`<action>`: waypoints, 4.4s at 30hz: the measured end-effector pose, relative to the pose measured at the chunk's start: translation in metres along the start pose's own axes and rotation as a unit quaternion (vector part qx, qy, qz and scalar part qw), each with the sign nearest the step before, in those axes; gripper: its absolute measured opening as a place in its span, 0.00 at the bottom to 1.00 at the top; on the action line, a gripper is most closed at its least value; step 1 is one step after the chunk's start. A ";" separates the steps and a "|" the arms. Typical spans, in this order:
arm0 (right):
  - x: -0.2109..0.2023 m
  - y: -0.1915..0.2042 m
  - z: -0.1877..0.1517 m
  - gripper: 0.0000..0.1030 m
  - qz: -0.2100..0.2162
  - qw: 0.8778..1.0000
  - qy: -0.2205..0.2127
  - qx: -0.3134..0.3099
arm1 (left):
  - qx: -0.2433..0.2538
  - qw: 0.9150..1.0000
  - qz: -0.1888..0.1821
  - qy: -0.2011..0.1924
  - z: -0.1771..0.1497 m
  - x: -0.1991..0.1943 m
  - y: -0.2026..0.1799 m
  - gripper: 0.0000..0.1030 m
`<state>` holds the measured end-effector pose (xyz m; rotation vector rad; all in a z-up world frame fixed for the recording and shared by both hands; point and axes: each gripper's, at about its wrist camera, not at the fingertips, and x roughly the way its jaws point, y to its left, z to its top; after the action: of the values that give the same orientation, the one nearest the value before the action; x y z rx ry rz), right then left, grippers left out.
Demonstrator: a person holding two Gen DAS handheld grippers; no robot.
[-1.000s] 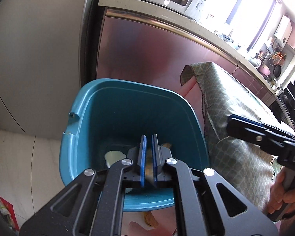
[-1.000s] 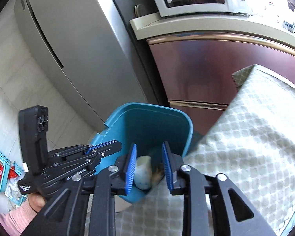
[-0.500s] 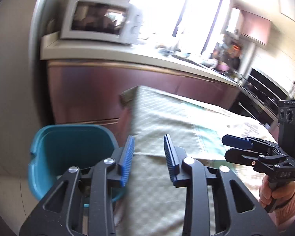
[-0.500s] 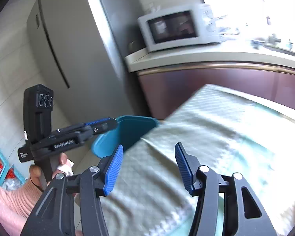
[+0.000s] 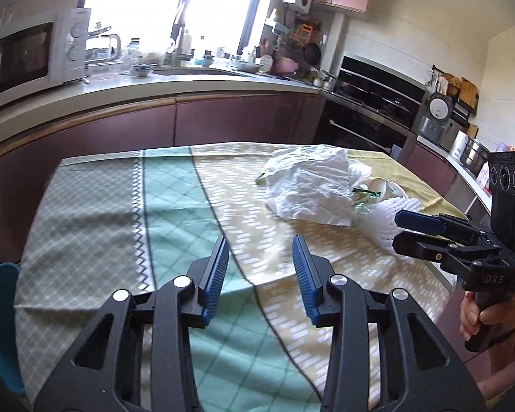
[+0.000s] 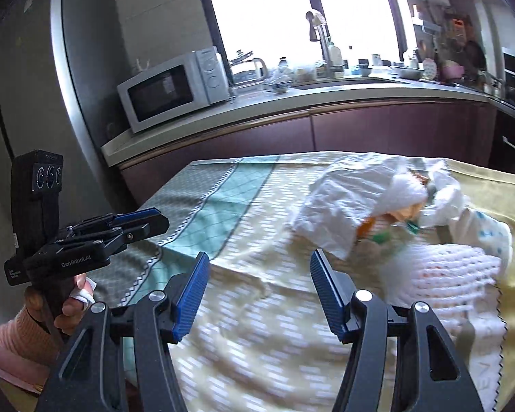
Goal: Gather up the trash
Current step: 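Grasp the white plastic bag with the left tool while the right tool grasps the white foam net, then carry the plastic bag with the left tool while the right tool carries the foam net to the bin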
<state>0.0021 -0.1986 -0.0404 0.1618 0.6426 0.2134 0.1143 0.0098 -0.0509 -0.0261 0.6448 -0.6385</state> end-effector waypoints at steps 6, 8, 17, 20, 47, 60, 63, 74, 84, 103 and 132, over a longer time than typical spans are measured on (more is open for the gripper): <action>-0.026 -0.050 -0.012 0.58 -0.066 0.997 -0.020 0.044 | 0.028 0.999 -0.019 0.019 0.010 0.047 -0.037 0.41; -0.029 -0.064 -0.016 0.58 -0.081 0.995 -0.023 0.061 | 0.035 0.999 -0.022 0.024 0.012 0.059 -0.044 0.42; -0.023 -0.102 -0.033 0.58 -0.094 0.990 -0.014 0.106 | 0.052 0.998 -0.003 0.045 0.022 0.097 -0.058 0.48; -0.019 -0.101 -0.030 0.58 -0.087 0.991 -0.016 0.104 | 0.051 0.997 0.004 0.052 0.029 0.111 -0.060 0.50; -0.023 -0.096 -0.016 0.05 -0.006 0.994 -0.038 0.099 | 0.024 0.997 -0.006 0.079 0.054 0.152 -0.042 0.01; -0.055 -0.092 -0.002 0.05 0.023 0.992 -0.077 0.098 | 0.039 0.996 0.025 0.082 0.067 0.165 -0.035 0.38; -0.058 -0.096 -0.001 0.05 0.025 0.991 -0.081 0.101 | 0.047 0.994 0.024 0.098 0.067 0.180 -0.039 0.39; -0.054 -0.095 -0.001 0.05 0.036 0.991 -0.079 0.104 | 0.030 0.993 0.002 0.114 0.061 0.186 -0.036 0.03; -0.049 -0.077 0.005 0.05 0.065 0.991 -0.080 0.088 | 0.003 0.999 -0.009 0.051 0.066 0.109 -0.023 0.02; -0.002 0.024 0.030 0.05 0.185 0.982 -0.039 0.017 | -0.055 0.996 0.063 -0.026 0.023 -0.070 0.060 0.02; 0.195 0.312 0.065 0.05 0.350 0.919 0.136 -0.123 | -0.201 0.942 0.264 0.047 -0.112 -0.192 0.291 0.02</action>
<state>0.1476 0.1454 -0.0340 0.1147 0.8096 1.0196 0.0916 0.3723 -0.0978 -0.1965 0.8265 0.0183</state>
